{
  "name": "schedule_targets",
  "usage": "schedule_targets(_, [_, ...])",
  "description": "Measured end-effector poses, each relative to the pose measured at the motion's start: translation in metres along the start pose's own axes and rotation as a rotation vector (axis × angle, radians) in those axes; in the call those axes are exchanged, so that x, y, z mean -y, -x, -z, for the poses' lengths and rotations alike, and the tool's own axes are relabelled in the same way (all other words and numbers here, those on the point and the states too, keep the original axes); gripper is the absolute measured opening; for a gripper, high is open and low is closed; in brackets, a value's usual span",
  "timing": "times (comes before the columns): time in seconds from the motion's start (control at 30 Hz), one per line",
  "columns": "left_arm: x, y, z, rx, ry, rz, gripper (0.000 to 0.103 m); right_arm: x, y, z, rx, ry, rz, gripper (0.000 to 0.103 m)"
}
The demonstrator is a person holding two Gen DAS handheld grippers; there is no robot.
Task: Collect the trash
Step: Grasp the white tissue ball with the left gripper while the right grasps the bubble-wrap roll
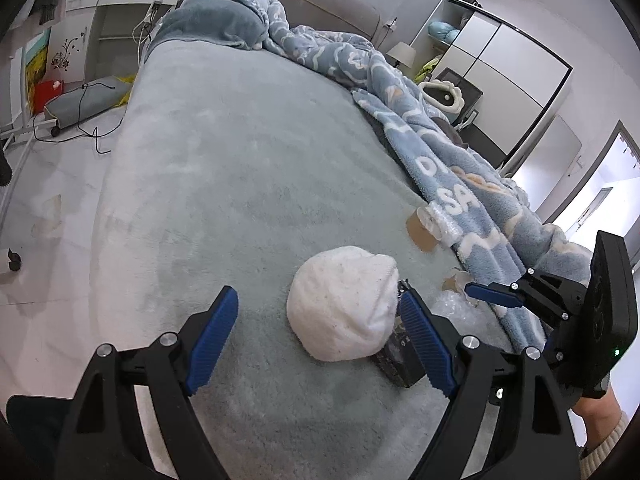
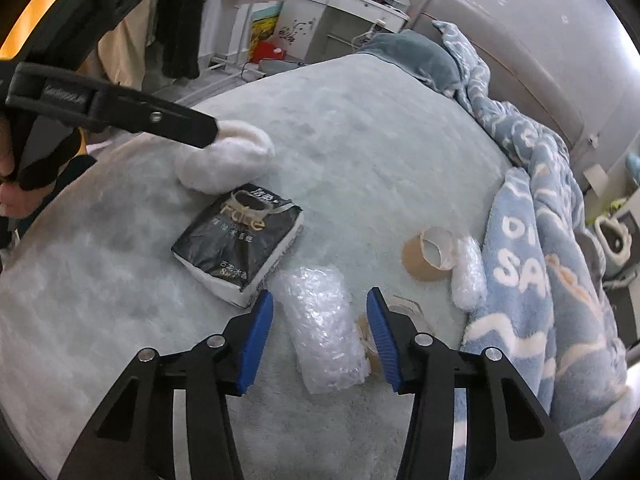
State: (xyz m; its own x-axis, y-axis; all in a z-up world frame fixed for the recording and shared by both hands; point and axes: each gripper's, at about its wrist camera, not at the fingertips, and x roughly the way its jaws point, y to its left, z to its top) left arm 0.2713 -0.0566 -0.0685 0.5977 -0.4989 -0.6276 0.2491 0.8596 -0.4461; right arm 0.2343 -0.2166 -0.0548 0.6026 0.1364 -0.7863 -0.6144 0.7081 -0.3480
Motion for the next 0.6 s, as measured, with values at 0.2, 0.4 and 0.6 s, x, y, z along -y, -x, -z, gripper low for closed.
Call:
schedule_targets(0.2, [0.001,-0.012,-0.001,-0.023,0.002,0.009,0.074,-0.005,-0.012,-0.001,-0.031,0.048,0.03,0.047])
schedule_targets(0.4, [0.009,-0.016,0.0,-0.034,-0.031,0.028,0.054,-0.003,-0.021,0.0,-0.061,0.03,0.031,0.043])
schedule_targets(0.6, [0.019,-0.01,0.0,-0.027,-0.092,-0.014,0.043,0.005,-0.022,-0.004,-0.063,-0.028,0.024,0.037])
